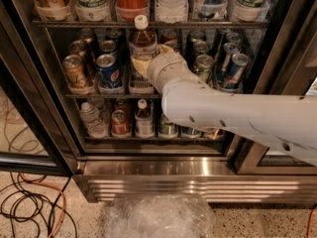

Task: Pick blue plastic bottle from middle shelf of fridge

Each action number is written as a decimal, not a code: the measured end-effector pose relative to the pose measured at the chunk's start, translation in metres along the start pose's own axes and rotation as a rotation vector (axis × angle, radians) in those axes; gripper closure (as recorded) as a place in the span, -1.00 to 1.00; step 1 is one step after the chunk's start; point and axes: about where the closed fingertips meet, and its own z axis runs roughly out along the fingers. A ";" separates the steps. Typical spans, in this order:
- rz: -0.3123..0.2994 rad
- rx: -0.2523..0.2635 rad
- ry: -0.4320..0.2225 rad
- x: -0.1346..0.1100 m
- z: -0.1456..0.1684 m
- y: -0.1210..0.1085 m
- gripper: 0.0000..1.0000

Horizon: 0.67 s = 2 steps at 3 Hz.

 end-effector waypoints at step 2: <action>0.041 -0.004 0.032 -0.017 -0.019 -0.045 1.00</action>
Offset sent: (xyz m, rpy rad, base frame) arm -0.0374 -0.0963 0.0196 0.0594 0.6233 0.3579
